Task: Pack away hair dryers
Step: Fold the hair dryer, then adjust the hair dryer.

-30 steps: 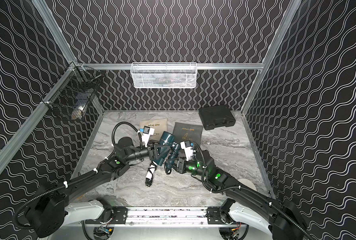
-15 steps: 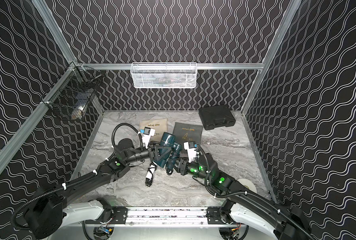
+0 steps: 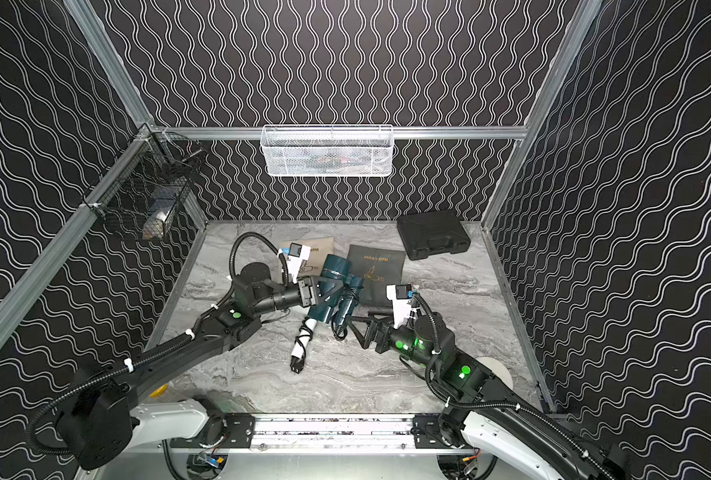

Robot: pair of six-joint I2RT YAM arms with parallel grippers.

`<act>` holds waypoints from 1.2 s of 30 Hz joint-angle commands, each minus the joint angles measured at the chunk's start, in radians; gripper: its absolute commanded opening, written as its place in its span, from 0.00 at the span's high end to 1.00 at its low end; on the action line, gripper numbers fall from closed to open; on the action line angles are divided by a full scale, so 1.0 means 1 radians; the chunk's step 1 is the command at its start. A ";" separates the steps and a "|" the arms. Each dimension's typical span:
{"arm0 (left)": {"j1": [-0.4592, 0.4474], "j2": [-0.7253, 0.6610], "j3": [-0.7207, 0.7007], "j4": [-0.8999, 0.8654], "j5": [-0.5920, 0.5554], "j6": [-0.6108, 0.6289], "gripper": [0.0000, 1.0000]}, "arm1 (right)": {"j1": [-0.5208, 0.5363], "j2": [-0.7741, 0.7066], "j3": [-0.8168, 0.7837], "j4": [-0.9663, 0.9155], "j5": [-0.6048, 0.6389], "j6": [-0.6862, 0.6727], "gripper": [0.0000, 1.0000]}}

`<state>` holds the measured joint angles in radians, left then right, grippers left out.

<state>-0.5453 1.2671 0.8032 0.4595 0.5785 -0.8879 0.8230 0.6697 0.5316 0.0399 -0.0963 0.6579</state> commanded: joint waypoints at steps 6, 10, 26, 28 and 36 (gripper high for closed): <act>0.002 -0.010 -0.033 0.206 0.039 -0.151 1.00 | -0.038 0.009 0.000 0.137 -0.074 0.009 0.07; 0.002 -0.028 -0.038 0.211 0.055 -0.145 1.00 | -0.086 0.060 0.002 0.191 -0.125 0.051 0.09; 0.002 -0.019 -0.057 0.248 0.036 -0.137 1.00 | -0.263 0.237 -0.025 0.576 -0.453 0.273 0.26; 0.002 -0.013 -0.050 0.241 0.023 -0.131 1.00 | -0.263 0.252 -0.025 0.595 -0.469 0.283 0.27; 0.001 0.024 -0.034 0.260 0.002 -0.123 1.00 | -0.262 0.288 -0.017 0.620 -0.489 0.287 0.32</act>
<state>-0.5426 1.2827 0.7593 0.6327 0.5907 -1.0180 0.5610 0.9504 0.5011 0.5941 -0.5621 0.9276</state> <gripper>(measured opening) 0.679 0.690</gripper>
